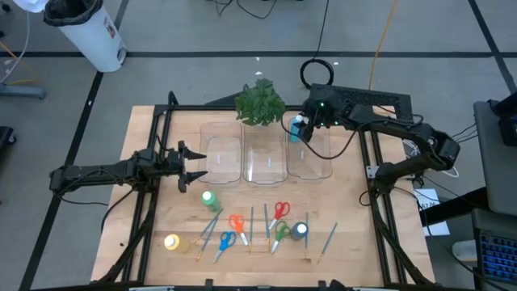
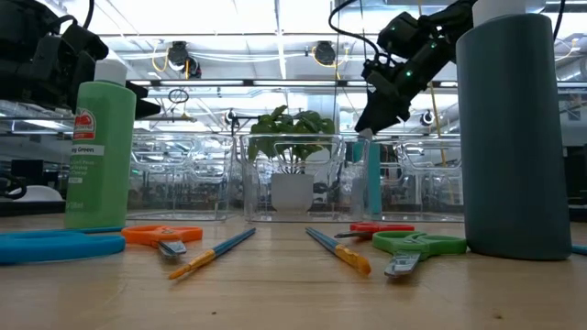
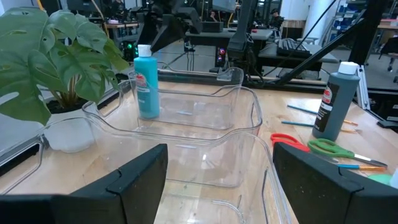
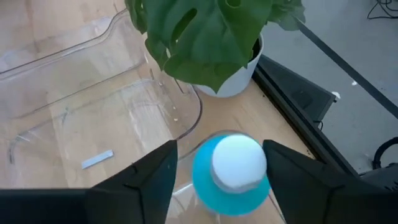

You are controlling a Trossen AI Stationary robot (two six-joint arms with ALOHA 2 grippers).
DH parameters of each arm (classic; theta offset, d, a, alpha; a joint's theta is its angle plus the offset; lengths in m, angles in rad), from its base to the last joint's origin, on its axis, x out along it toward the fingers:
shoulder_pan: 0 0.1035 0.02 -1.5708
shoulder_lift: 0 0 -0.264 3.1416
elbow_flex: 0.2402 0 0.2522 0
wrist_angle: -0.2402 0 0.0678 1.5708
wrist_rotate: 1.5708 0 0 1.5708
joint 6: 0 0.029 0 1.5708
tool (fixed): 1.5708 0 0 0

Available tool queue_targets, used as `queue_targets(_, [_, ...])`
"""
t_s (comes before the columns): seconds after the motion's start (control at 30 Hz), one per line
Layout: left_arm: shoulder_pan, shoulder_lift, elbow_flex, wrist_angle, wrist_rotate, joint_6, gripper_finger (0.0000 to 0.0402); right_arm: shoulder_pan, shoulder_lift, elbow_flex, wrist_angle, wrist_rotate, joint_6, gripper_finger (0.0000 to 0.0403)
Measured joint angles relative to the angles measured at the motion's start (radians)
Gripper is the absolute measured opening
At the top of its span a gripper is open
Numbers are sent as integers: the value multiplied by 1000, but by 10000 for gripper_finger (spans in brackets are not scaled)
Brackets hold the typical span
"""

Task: Pick & Place Paint Supplies
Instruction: Put the light blue paint bottle into the right transparent bin, then put the blue paint bottle into the right transparent bin

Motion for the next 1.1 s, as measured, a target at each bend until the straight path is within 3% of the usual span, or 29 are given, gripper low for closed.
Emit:
queue_targets(0.27, [0,0,0,0,0,0,294,20,-164,0,-38,-3,3,240])
queue_targets(0.47, [0,0,0,0,0,0,294,126,-306,0,-104,-4,3,232])
queue_targets(0.73, [0,0,0,0,0,0,294,392,-382,0,-144,-4,139,228])
queue_targets(1.1, [0,0,0,0,0,0,294,812,-303,0,-119,-2,154,213])
